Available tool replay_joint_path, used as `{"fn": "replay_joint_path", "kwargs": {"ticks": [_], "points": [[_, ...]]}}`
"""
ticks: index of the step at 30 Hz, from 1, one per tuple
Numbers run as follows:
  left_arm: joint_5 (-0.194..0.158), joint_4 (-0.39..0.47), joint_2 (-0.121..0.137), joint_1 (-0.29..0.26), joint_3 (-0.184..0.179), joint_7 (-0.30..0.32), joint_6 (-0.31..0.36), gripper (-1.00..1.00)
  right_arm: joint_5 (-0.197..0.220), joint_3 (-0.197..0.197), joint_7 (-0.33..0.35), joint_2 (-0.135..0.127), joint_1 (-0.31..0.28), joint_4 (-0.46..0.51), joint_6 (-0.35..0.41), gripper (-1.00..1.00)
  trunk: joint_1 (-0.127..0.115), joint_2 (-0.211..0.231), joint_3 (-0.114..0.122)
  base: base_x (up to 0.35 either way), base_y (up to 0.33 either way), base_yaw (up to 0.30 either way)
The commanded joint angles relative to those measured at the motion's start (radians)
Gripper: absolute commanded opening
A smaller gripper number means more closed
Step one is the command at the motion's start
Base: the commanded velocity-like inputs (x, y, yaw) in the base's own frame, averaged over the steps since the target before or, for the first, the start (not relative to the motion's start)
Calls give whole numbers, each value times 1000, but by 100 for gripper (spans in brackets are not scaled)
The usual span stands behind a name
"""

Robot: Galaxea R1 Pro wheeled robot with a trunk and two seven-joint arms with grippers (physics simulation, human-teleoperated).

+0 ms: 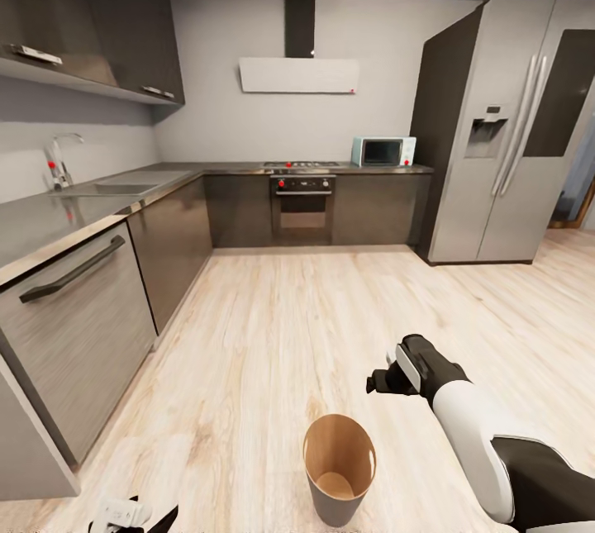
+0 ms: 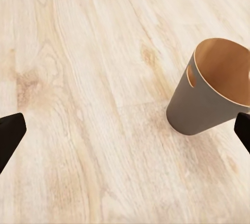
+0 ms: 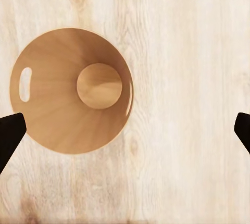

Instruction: Put the three can of soda from the living room inside the tash can in the kitchen.

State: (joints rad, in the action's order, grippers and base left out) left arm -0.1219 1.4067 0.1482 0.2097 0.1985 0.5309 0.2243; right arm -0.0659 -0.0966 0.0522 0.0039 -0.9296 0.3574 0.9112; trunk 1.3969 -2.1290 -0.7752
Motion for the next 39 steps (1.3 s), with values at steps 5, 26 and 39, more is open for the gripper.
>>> {"fn": "replay_joint_path", "kwargs": {"ticks": [5, 26, 39], "points": [[0, -1, 0, 0, 0, 0, -1, 100, 0, 0, 0, 1, 0, 0, 0, 100, 0, 0, -8, 15, 0, 0], [0, 3, -1, 2, -2, 0, -1, 100, 0, 14, 0, -1, 0, 2, 0, 100, 0, 0, -33, 162, 0, 0], [-1, -5, -1, 1, -1, -1, 1, 100, 0, 14, 0, -1, 0, 2, 0, 100, 46, -84, -71, 3, 0, 0]]}}
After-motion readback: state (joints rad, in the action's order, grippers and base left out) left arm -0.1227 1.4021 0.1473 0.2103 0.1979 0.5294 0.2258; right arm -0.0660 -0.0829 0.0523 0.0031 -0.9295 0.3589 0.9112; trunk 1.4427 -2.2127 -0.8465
